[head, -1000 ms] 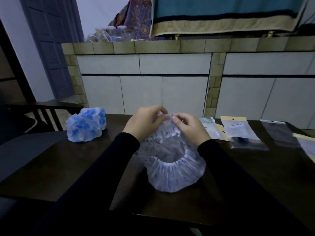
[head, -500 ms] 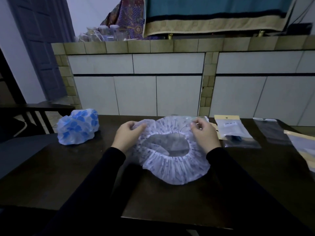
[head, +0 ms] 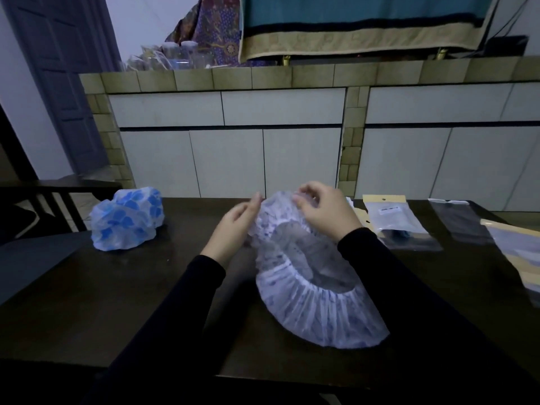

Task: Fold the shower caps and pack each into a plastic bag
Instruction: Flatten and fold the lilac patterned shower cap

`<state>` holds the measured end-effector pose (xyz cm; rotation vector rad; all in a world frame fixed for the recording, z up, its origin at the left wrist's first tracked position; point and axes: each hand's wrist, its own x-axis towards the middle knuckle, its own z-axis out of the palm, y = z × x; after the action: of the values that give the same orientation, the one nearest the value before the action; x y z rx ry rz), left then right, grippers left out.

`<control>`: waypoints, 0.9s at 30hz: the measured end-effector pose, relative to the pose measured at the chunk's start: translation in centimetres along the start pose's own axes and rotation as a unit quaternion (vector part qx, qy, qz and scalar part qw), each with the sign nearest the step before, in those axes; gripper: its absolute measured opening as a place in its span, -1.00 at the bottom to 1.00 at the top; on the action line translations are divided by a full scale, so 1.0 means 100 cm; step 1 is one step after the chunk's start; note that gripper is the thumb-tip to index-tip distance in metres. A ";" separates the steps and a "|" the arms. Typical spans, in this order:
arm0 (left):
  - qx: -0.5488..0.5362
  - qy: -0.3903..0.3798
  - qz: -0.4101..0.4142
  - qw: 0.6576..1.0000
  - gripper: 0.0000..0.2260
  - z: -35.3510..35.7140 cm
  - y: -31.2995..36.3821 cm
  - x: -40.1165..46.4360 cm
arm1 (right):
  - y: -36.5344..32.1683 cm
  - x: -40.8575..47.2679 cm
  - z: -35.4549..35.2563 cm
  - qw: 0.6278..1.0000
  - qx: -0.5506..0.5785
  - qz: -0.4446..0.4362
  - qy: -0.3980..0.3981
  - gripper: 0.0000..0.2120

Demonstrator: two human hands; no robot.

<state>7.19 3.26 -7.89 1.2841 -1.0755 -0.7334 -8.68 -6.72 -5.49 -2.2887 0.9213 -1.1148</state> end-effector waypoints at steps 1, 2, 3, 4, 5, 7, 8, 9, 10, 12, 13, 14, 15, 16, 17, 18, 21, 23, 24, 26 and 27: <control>-0.042 -0.053 -0.072 0.995 -0.42 0.001 -0.009 -0.003 | 0.004 0.000 -0.001 0.999 0.025 0.026 0.029 -0.86; -0.061 -0.093 -0.125 0.986 -0.38 0.001 -0.017 -0.007 | 0.008 -0.002 -0.002 0.997 0.034 0.045 0.052 -0.86; -0.053 -0.117 -0.144 0.981 -0.44 0.002 -0.022 -0.012 | 0.011 -0.003 -0.004 0.996 0.029 0.059 0.068 -0.87; -0.033 -0.118 -0.143 0.982 -0.55 0.003 -0.025 -0.015 | 0.014 -0.004 -0.005 0.994 0.017 0.074 0.075 -0.87; -0.015 -0.100 -0.133 0.986 -0.66 0.003 -0.028 -0.015 | 0.019 -0.005 -0.007 0.993 0.004 0.092 0.076 -0.87; -0.008 -0.038 -0.131 0.991 -0.83 -0.005 -0.031 -0.010 | 0.034 -0.007 -0.013 0.987 -0.025 0.134 0.085 -0.84; 0.000 0.005 -0.135 0.991 -0.87 -0.012 -0.033 -0.005 | 0.041 -0.009 -0.017 0.983 -0.043 0.155 0.089 -0.81; 0.023 0.044 -0.133 0.990 -0.86 -0.019 -0.034 0.000 | 0.049 -0.012 -0.019 0.978 -0.072 0.176 0.085 -0.80; 0.059 0.062 -0.132 0.988 -0.84 -0.025 -0.033 0.003 | 0.055 -0.016 -0.019 0.973 -0.109 0.192 0.073 -0.81; 0.133 0.054 -0.131 0.981 -0.82 -0.031 -0.027 0.006 | 0.060 -0.024 -0.015 0.964 -0.158 0.208 0.040 -0.81; 0.167 0.034 -0.128 0.977 -0.83 -0.033 -0.020 0.005 | 0.058 -0.026 -0.012 0.964 -0.161 0.212 0.024 -0.78; 0.201 0.018 -0.130 0.971 -0.82 -0.035 -0.014 0.005 | 0.054 -0.028 -0.010 0.963 -0.166 0.211 0.014 -0.73; 0.235 0.013 -0.129 0.963 -0.77 -0.037 -0.008 0.007 | 0.050 -0.029 -0.009 0.962 -0.190 0.197 0.017 -0.67; 0.279 0.020 -0.127 0.952 -0.69 -0.040 0.000 0.006 | 0.045 -0.030 -0.010 0.958 -0.230 0.170 0.027 -0.64; 0.345 0.044 -0.121 0.930 -0.60 -0.043 0.005 0.006 | 0.039 -0.032 -0.010 0.953 -0.271 0.133 0.038 -0.64; 0.437 0.079 -0.105 0.890 -0.54 -0.042 0.011 0.004 | 0.033 -0.035 -0.011 0.949 -0.299 0.097 0.039 -0.67; 0.600 0.153 0.046 0.784 -0.65 -0.016 0.021 -0.015 | 0.013 -0.044 -0.002 0.949 -0.308 0.048 -0.047 -0.69; 0.610 0.102 0.097 0.780 -0.65 0.009 0.013 -0.030 | 0.009 -0.054 0.013 0.938 -0.316 0.059 -0.133 -0.63; 0.619 0.053 0.072 0.780 -0.57 0.018 0.002 -0.037 | 0.012 -0.061 0.021 0.926 -0.323 0.076 -0.180 -0.57; 0.644 -0.053 -0.041 0.762 -0.26 0.025 -0.021 -0.053 | 0.023 -0.075 0.031 0.894 -0.337 0.115 -0.274 -0.40; 0.648 -0.090 -0.085 0.751 -0.15 0.023 -0.029 -0.059 | 0.030 -0.080 0.032 0.880 -0.340 0.125 -0.306 -0.35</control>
<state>3.31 7.17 -12.14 2.5447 -1.7378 -0.1183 -10.84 -2.73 -13.39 -2.6664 1.4128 0.1175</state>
